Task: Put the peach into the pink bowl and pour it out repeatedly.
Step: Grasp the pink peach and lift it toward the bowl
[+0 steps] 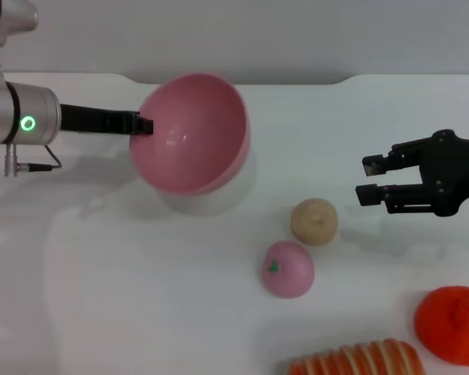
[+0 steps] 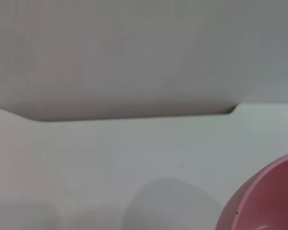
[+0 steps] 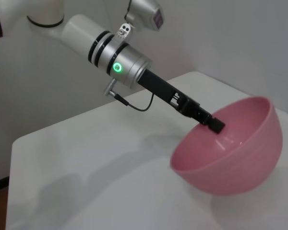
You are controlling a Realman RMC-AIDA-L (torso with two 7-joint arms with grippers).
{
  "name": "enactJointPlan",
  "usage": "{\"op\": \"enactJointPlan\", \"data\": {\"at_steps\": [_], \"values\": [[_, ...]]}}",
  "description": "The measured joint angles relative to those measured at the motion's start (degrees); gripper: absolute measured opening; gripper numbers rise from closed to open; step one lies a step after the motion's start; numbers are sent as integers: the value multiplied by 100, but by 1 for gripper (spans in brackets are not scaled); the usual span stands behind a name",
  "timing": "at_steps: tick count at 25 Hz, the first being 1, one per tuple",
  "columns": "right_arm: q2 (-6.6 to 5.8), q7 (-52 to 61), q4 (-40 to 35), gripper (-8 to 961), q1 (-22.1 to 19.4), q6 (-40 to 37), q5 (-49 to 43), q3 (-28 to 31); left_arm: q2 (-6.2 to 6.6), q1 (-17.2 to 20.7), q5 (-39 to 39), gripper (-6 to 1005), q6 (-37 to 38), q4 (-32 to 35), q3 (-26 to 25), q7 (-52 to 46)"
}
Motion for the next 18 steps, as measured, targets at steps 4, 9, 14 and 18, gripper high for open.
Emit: {"op": "enactJointPlan", "data": {"at_steps": [4, 9, 14, 18], "values": [[10, 50, 22, 499, 4, 3, -10, -37, -25, -114, 378, 44, 119, 33, 12, -54], [18, 163, 133, 499, 17, 118, -12, -244, 17, -271, 538, 45, 272, 97, 12, -134], [26, 238, 492, 499, 59, 578, -19, -662, 37, -401, 623, 44, 411, 169, 10, -191], [29, 234, 1047, 499, 234, 966, -20, -897, -9, -506, 674, 44, 390, 205, 4, -190]]}}
